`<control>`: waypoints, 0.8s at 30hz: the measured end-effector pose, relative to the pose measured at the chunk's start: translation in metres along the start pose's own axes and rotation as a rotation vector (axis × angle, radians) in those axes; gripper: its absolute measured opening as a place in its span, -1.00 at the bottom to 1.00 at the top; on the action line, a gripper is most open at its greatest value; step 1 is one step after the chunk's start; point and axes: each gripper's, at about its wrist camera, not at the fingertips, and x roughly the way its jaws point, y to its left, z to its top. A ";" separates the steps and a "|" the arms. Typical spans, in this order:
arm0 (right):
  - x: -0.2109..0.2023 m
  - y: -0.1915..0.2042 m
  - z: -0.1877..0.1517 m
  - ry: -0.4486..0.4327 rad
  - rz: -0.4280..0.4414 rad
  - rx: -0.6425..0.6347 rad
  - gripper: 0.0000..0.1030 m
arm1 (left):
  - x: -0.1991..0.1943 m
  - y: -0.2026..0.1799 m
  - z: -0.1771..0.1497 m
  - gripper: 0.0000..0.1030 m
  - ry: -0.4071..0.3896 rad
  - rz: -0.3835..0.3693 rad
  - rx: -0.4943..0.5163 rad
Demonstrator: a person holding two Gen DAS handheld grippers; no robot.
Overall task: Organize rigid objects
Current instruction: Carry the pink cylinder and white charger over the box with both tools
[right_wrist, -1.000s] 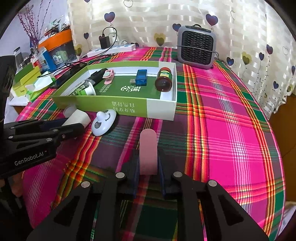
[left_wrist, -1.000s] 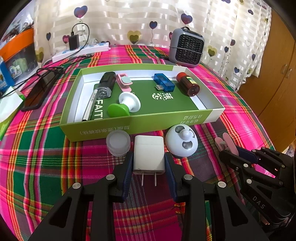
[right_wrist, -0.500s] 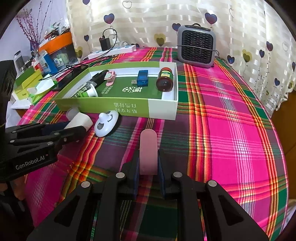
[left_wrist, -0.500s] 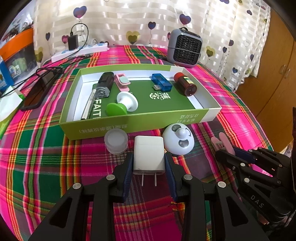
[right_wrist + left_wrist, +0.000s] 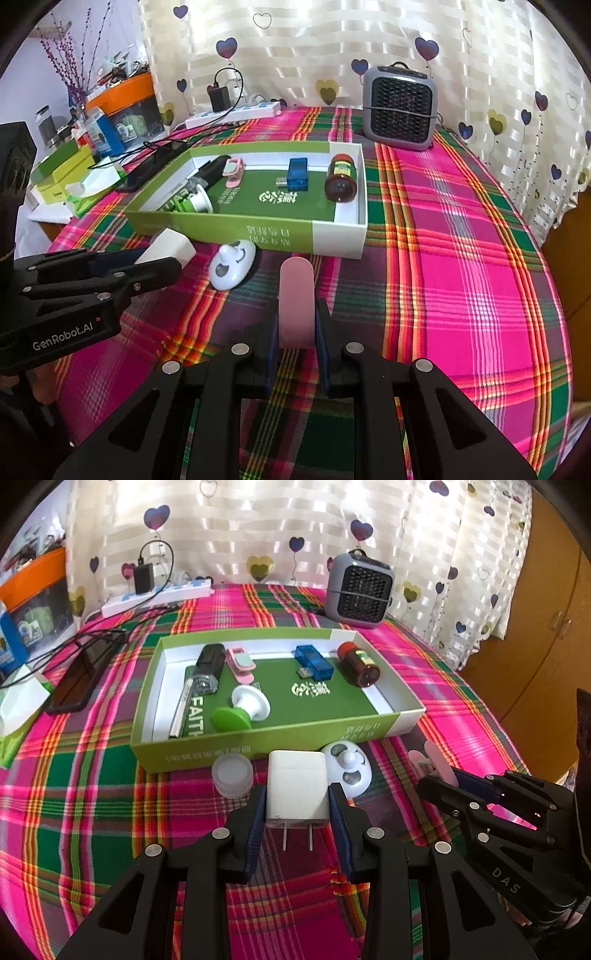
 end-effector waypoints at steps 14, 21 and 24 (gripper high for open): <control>-0.002 0.000 0.027 -0.036 0.007 0.001 -0.64 | 0.000 0.006 0.030 -0.37 -0.021 -0.034 -0.012; 0.004 -0.005 0.045 -0.038 0.024 0.013 -0.64 | 0.009 0.007 0.053 -0.37 -0.025 -0.042 -0.004; 0.009 -0.007 0.051 -0.033 0.028 0.019 -0.64 | 0.017 0.008 0.063 -0.37 -0.018 -0.039 -0.001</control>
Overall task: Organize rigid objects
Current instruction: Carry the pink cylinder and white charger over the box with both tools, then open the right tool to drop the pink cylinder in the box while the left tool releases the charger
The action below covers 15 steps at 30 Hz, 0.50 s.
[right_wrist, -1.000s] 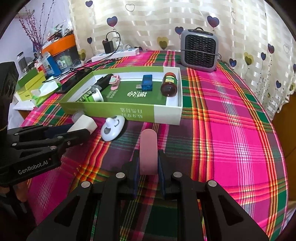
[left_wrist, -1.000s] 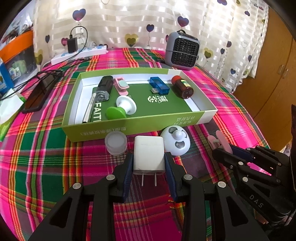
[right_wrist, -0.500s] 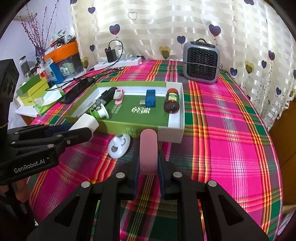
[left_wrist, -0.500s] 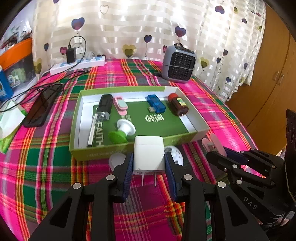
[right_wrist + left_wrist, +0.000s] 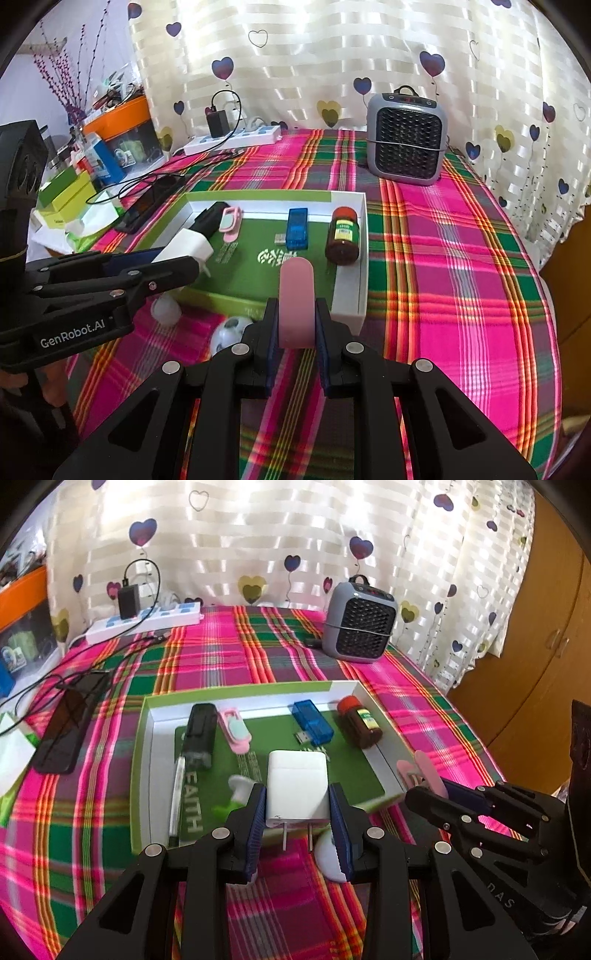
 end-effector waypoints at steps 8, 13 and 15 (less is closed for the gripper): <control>0.020 -0.005 0.017 0.032 0.009 0.000 -0.64 | 0.022 0.007 0.025 -0.37 0.013 -0.005 -0.003; 0.034 -0.008 0.022 0.061 0.009 0.007 -0.64 | 0.038 0.013 0.035 -0.37 0.029 0.007 -0.014; 0.041 -0.010 0.023 0.077 0.018 0.015 -0.64 | 0.045 0.016 0.038 -0.37 0.037 0.007 -0.020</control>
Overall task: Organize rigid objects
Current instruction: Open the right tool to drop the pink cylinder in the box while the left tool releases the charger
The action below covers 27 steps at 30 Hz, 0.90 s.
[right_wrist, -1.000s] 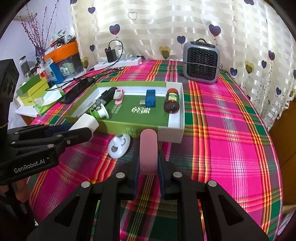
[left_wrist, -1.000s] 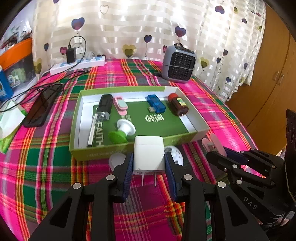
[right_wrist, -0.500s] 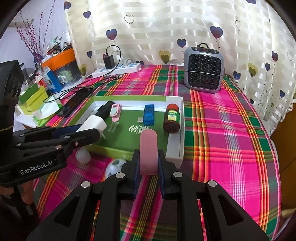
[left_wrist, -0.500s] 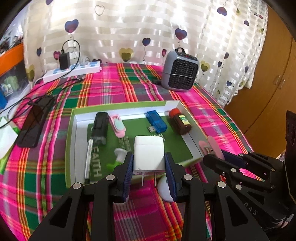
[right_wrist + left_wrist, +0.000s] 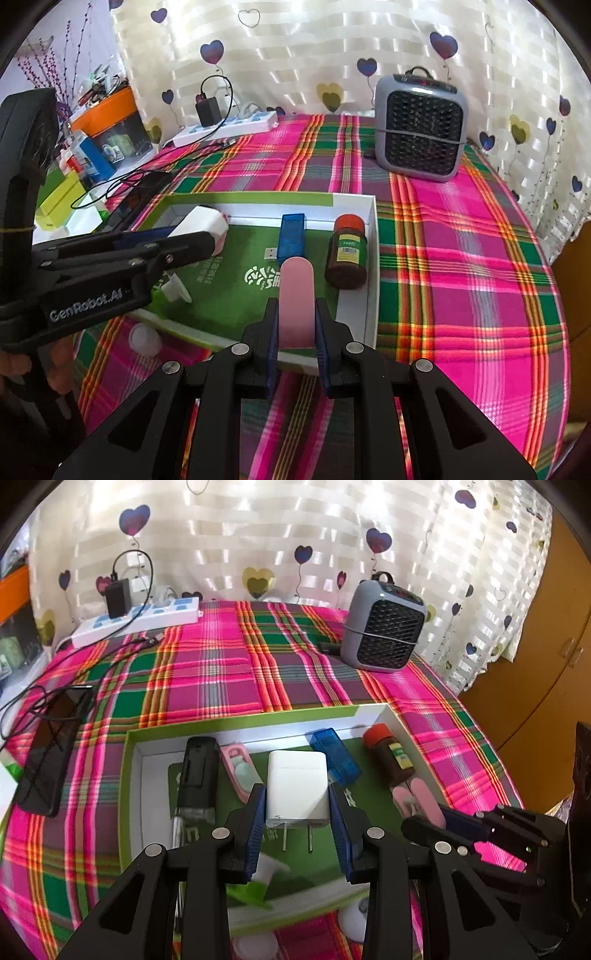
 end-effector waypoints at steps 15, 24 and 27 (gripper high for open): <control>0.025 -0.001 0.006 0.053 -0.007 -0.010 -0.64 | 0.033 -0.002 0.016 -0.37 0.025 0.046 0.028; 0.031 -0.003 0.006 0.057 -0.020 -0.016 -0.64 | 0.048 -0.009 0.018 -0.37 0.042 0.060 0.056; 0.032 -0.005 0.005 0.059 -0.024 -0.015 -0.64 | 0.053 -0.009 0.017 -0.37 0.053 0.061 0.055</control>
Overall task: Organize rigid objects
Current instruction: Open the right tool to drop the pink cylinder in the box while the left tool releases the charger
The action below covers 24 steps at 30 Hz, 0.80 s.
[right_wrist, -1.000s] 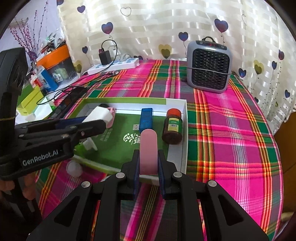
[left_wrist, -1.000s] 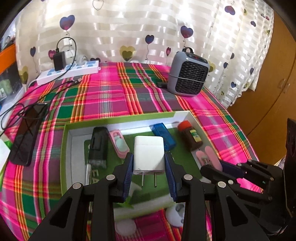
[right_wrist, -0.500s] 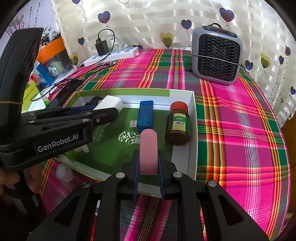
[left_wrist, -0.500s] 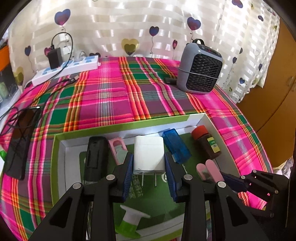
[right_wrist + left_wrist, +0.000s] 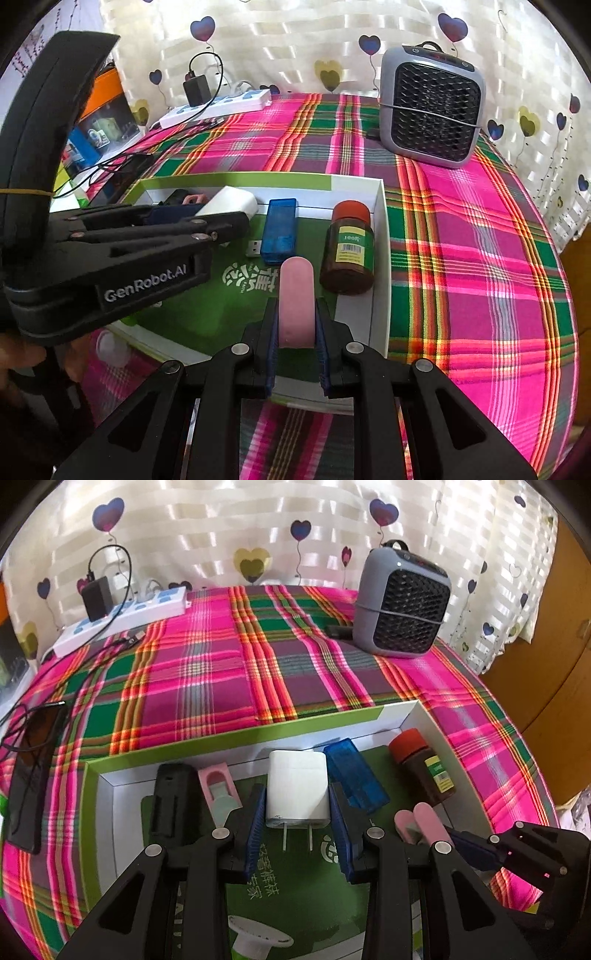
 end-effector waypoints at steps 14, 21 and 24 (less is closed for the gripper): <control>0.003 0.002 0.001 -0.015 -0.014 -0.019 -0.64 | 0.008 -0.005 0.002 -0.37 0.008 0.017 0.023; 0.003 0.004 0.001 -0.017 -0.019 -0.031 -0.64 | 0.009 -0.004 0.002 -0.37 0.007 0.020 0.020; 0.003 0.004 0.001 -0.015 -0.021 -0.031 -0.64 | 0.010 -0.004 0.002 -0.37 0.013 0.022 0.019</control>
